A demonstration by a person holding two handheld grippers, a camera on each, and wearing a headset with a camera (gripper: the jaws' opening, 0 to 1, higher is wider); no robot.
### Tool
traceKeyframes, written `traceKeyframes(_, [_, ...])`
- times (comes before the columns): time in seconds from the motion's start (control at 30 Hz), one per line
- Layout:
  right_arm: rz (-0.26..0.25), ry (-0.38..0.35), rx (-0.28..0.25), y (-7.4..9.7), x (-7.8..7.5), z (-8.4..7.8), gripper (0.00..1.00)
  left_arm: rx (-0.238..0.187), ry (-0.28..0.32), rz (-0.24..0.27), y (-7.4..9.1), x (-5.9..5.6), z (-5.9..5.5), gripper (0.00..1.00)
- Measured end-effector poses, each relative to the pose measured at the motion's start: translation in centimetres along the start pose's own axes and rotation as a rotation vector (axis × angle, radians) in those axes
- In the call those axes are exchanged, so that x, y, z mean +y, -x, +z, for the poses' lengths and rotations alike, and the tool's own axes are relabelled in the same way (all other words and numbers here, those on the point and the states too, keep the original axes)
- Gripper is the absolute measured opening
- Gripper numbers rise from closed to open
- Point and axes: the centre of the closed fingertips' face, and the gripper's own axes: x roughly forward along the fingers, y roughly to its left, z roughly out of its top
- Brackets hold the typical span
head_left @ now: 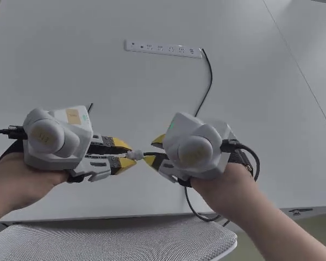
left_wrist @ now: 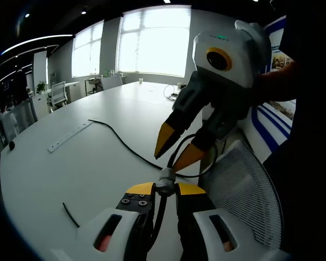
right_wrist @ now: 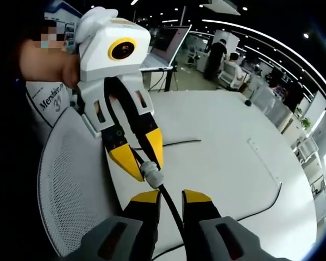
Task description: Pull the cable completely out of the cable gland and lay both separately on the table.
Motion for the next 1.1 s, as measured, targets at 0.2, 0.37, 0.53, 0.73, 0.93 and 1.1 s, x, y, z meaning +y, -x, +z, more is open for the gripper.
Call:
traceKeyframes(0.2, [0.017,0.026,0.000,-0.1,0.6,-0.3,0.04,0.005,-0.001,0.001,-0.1,0.0,-0.2,0.15])
traceKeyframes(0.37, [0.013,-0.007,-0.010,-0.1,0.6,-0.5,0.02,0.003,0.002,0.001,-0.2,-0.1,-0.2,0.15])
traceKeyframes(0.53, [-0.004,-0.066,-0.017,0.0,-0.1,-0.8,0.02,-0.003,0.005,0.007,-0.1,0.1,-0.1,0.15])
traceKeyframes(0.73, [-0.015,-0.118,-0.024,0.1,-0.6,-1.2,0.02,-0.005,0.005,0.012,-0.1,0.3,0.0,0.15])
traceKeyframes(0.93, [-0.031,-0.192,-0.023,0.2,-1.2,-2.0,0.02,0.000,0.007,0.016,0.0,0.5,-0.1,0.15])
traceKeyframes(1.1, [-0.043,-0.241,-0.024,0.1,-1.7,-2.8,0.02,0.004,0.006,0.017,0.0,0.5,-0.2,0.15])
